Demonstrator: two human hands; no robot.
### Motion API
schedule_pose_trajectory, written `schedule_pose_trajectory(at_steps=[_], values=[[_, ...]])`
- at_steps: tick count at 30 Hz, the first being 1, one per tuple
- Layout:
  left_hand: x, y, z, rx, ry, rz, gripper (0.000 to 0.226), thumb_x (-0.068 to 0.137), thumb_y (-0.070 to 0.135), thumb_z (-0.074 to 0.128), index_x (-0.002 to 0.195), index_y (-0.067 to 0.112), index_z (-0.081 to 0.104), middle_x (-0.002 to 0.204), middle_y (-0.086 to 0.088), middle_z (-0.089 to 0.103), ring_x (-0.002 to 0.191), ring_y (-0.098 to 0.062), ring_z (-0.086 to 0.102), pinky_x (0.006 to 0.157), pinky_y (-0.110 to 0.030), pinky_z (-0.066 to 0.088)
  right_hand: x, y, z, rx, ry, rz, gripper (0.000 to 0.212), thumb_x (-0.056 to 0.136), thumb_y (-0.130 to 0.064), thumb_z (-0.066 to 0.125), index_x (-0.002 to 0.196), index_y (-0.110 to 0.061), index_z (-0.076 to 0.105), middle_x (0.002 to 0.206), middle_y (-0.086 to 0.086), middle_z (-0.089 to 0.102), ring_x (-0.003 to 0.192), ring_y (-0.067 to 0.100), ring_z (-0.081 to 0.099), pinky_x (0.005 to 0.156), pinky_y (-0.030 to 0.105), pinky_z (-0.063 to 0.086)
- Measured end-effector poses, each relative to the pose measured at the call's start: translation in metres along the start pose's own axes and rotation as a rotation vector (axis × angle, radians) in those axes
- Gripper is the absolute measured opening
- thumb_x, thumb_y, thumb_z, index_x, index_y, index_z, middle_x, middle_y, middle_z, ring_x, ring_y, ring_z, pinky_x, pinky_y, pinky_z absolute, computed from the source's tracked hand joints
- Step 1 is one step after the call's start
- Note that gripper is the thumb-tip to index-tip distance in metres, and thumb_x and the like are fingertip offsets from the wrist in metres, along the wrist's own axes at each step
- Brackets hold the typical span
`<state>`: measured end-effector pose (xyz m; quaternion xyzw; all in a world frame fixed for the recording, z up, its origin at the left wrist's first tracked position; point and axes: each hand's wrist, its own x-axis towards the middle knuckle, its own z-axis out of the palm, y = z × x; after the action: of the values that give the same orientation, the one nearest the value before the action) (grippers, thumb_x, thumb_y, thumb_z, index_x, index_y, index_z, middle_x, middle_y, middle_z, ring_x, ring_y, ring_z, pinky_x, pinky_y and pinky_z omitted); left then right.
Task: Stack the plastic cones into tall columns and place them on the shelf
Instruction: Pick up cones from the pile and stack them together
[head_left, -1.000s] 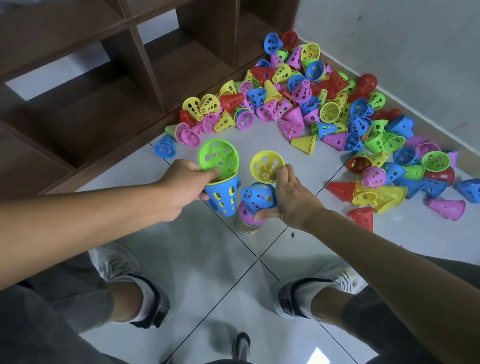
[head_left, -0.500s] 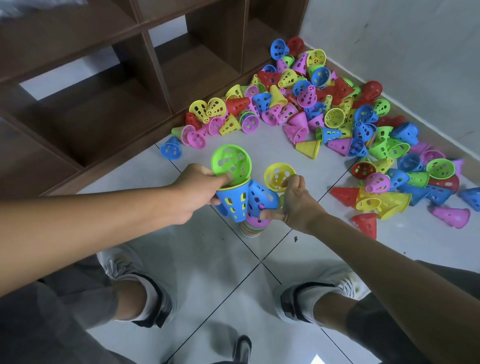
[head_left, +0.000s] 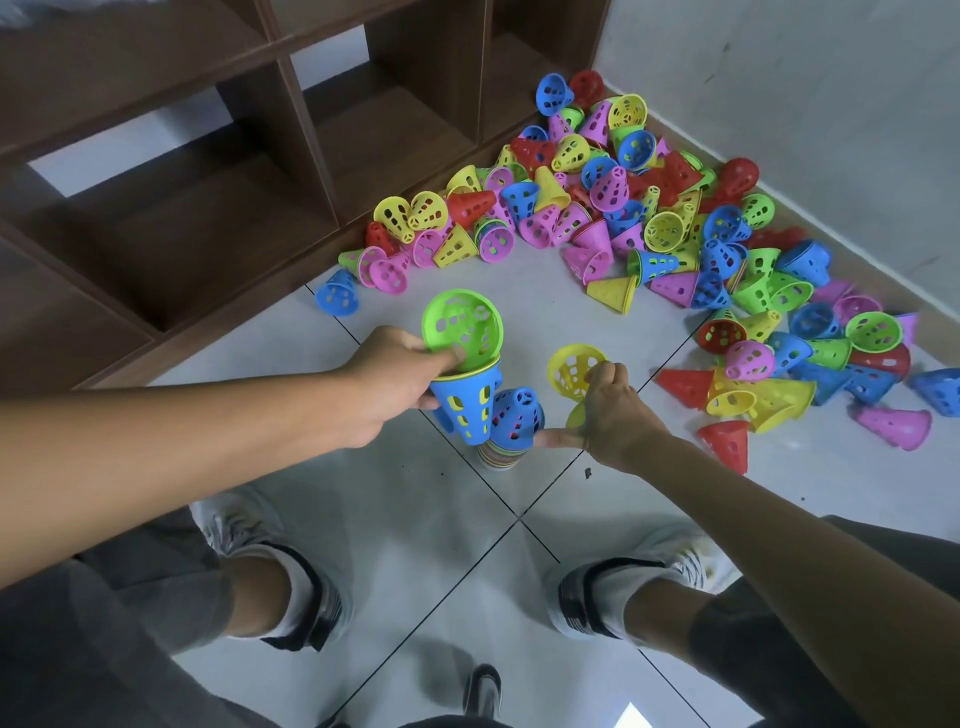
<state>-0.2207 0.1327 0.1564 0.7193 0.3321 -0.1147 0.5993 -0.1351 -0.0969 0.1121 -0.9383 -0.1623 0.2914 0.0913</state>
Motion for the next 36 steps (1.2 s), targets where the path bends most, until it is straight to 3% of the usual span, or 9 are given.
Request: schedule_pose_trajectory(at_steps=[4,7,12,15,19,23,29,33,36], values=[[0.000,0.003,-0.003,-0.004,-0.001,0.013,0.028,0.092,0.034,0.072,0.095,0.006,0.076,0.098,-0.016,0.077,0.086,-0.027,0.071,0.095,-0.048,0.058,-0.008,0.007,-0.019,0.116,0.062,-0.017,0.126,0.046,-0.084,0.059,0.139,-0.003,0.034,0.136,0.011,0.040,0.126,0.029,0.048,0.107,0.043,0.042],[0.000,0.006,-0.007,-0.010,-0.002,0.024,0.030,0.092,0.035,0.072,0.097,0.005,0.076,0.100,-0.017,0.076,0.085,-0.027,0.070,0.095,-0.048,0.058,-0.017,0.007,-0.033,0.241,0.117,-0.044,0.110,0.059,-0.078,0.065,0.139,-0.008,0.038,0.137,0.006,0.045,0.123,0.022,0.047,0.104,0.032,0.039],[-0.001,0.009,-0.014,-0.031,0.010,0.036,0.030,0.092,0.036,0.072,0.100,0.007,0.076,0.099,-0.014,0.077,0.097,-0.035,0.073,0.096,-0.048,0.057,-0.047,-0.003,-0.051,0.413,0.192,-0.068,0.068,0.081,-0.064,0.069,0.131,-0.023,0.046,0.120,-0.007,0.056,0.104,0.014,0.058,0.079,0.020,0.046],[-0.003,0.012,-0.016,-0.035,0.007,0.055,0.028,0.092,0.035,0.072,0.100,0.009,0.077,0.098,-0.011,0.078,0.099,-0.034,0.072,0.092,-0.042,0.059,-0.074,-0.011,-0.063,0.512,0.165,-0.072,0.048,0.084,-0.063,0.065,0.117,-0.033,0.048,0.100,-0.018,0.058,0.081,-0.005,0.061,0.058,0.007,0.042],[-0.005,0.020,-0.020,-0.009,-0.018,0.148,0.024,0.095,0.032,0.069,0.095,0.010,0.077,0.091,-0.005,0.078,0.087,-0.020,0.070,0.084,-0.035,0.060,-0.095,-0.021,-0.068,0.494,0.028,-0.135,0.047,0.080,-0.068,0.064,0.108,-0.030,0.059,0.073,-0.016,0.059,0.060,-0.005,0.057,0.057,0.012,0.040],[-0.006,0.030,-0.025,0.064,-0.066,0.216,0.034,0.094,0.034,0.070,0.099,0.001,0.076,0.101,-0.013,0.077,0.092,-0.028,0.072,0.086,-0.040,0.060,-0.098,-0.029,-0.062,0.374,-0.018,-0.166,0.043,0.078,-0.063,0.072,0.106,-0.033,0.061,0.075,-0.013,0.063,0.062,-0.007,0.058,0.058,0.012,0.044],[-0.013,0.045,-0.021,-0.146,-0.049,0.221,0.019,0.095,0.023,0.069,0.095,0.005,0.075,0.090,-0.005,0.076,0.082,-0.014,0.069,0.067,-0.024,0.059,-0.102,-0.031,-0.052,0.137,-0.074,-0.256,0.043,0.074,-0.062,0.075,0.102,-0.034,0.057,0.086,-0.013,0.063,0.076,0.001,0.060,0.063,0.020,0.046],[-0.022,0.042,-0.008,-0.239,-0.122,0.124,0.035,0.096,0.025,0.067,0.116,-0.004,0.070,0.113,-0.018,0.074,0.105,-0.032,0.071,0.087,-0.035,0.060,-0.104,-0.038,-0.049,0.123,0.025,-0.332,0.040,0.074,-0.057,0.076,0.099,-0.032,0.057,0.084,-0.014,0.061,0.077,0.005,0.057,0.068,0.025,0.048],[-0.027,0.040,-0.001,-0.253,-0.139,0.099,0.036,0.096,0.026,0.066,0.115,-0.004,0.070,0.112,-0.018,0.075,0.111,-0.035,0.069,0.090,-0.036,0.059,-0.105,-0.041,-0.043,0.112,0.120,-0.366,0.039,0.075,-0.057,0.073,0.097,-0.032,0.053,0.081,-0.012,0.059,0.074,0.010,0.055,0.070,0.033,0.051]])
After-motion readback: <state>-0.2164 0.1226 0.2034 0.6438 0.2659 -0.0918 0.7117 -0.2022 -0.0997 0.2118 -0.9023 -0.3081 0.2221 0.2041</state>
